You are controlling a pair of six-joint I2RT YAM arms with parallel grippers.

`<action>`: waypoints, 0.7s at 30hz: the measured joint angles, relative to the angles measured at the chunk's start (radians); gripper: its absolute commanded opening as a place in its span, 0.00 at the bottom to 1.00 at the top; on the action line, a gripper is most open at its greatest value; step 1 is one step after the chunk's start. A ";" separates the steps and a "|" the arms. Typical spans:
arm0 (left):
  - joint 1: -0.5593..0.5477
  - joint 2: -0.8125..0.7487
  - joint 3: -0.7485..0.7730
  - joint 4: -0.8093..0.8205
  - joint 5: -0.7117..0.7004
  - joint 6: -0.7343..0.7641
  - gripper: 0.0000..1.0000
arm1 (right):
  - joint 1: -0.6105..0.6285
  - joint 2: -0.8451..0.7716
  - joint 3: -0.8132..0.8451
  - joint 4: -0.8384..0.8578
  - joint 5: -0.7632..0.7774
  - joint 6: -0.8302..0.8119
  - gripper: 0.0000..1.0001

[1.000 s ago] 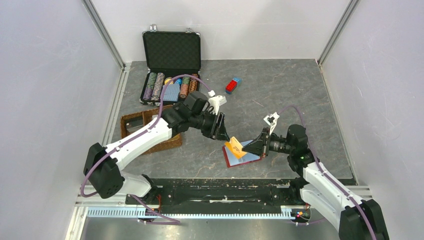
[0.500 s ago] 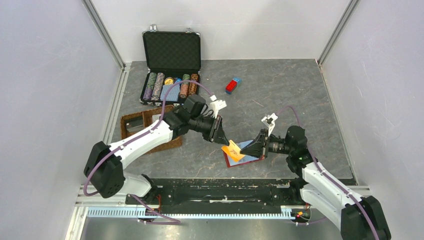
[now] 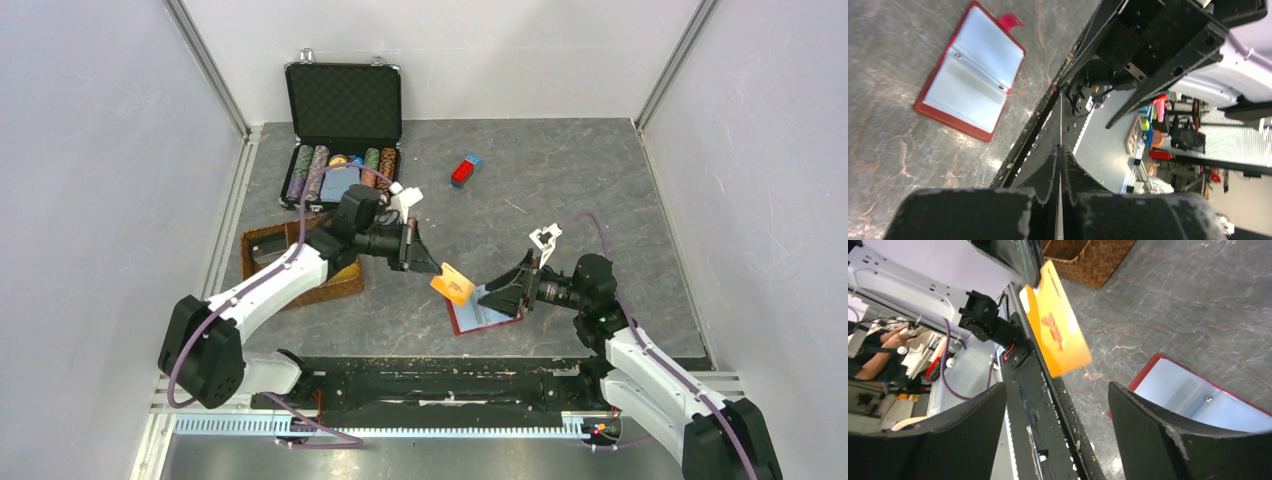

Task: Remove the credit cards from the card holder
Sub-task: Place the credit card in the storage box.

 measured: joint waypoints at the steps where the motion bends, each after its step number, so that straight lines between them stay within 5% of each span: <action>1: 0.023 -0.013 -0.005 0.000 -0.004 -0.002 0.02 | 0.000 -0.012 0.000 -0.006 0.018 -0.001 0.93; 8: 0.273 -0.187 -0.046 -0.078 -0.153 -0.026 0.02 | 0.000 -0.055 0.001 -0.072 0.092 -0.030 0.98; 21: 0.674 -0.313 0.013 -0.484 -0.508 0.151 0.02 | 0.000 -0.008 -0.031 -0.040 0.071 -0.027 0.98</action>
